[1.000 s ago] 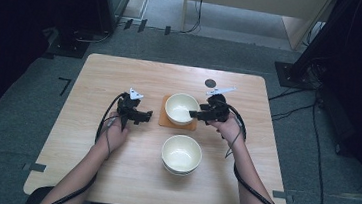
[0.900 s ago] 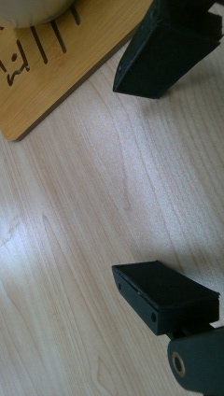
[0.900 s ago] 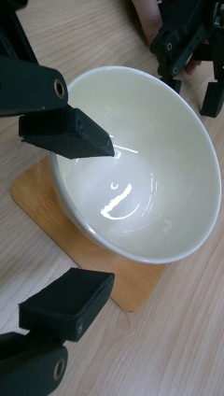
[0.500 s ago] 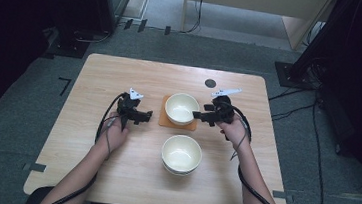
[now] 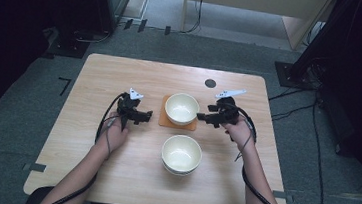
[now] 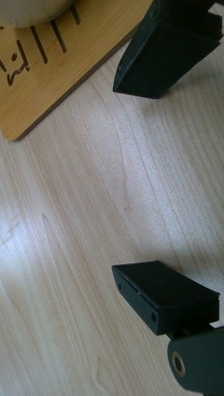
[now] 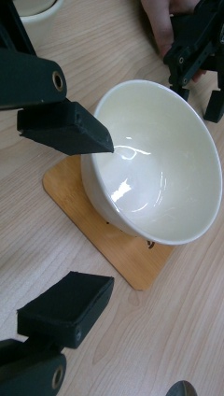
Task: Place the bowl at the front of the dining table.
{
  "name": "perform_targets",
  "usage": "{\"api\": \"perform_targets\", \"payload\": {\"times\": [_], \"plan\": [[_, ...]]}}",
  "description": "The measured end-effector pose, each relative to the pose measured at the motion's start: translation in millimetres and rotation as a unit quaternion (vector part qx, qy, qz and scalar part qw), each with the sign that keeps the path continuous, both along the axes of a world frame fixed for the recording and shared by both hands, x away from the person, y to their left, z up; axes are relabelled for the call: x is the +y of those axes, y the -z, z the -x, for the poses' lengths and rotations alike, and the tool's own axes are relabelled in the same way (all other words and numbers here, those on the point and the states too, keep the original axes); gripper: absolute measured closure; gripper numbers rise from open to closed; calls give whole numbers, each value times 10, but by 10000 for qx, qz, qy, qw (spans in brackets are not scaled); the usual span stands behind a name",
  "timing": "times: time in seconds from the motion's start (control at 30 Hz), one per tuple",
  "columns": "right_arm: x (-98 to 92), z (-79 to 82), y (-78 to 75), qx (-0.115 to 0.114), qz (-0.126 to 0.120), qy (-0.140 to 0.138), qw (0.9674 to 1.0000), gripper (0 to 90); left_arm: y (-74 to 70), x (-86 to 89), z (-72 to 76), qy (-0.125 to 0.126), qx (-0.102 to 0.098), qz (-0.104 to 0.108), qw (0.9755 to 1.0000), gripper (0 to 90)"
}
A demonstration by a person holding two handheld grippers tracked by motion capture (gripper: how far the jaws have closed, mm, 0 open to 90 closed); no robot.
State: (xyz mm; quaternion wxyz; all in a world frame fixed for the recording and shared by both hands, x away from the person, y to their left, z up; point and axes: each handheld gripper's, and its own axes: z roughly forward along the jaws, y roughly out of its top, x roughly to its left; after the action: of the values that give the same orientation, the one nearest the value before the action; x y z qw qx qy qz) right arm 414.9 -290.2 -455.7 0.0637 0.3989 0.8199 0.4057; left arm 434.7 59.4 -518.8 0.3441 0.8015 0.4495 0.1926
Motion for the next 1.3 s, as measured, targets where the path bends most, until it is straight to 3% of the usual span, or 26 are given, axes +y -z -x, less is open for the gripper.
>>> {"api": "perform_targets", "payload": {"times": [0.43, 0.67, 1.3], "plan": [[-92, 0, 56, -105, 161, -258, 9995, 295, 1, -2, 1, -11, -4, 9, 10000, 107], [-182, -10, 88, -118, 76, -202, 9997, 295, 1, -2, 1, -11, -3, 10, 10000, 107], [-367, -60, 272, -84, 179, 12, 9998, 295, 1, -2, 1, -11, -3, 9, 10000, 107]]}}
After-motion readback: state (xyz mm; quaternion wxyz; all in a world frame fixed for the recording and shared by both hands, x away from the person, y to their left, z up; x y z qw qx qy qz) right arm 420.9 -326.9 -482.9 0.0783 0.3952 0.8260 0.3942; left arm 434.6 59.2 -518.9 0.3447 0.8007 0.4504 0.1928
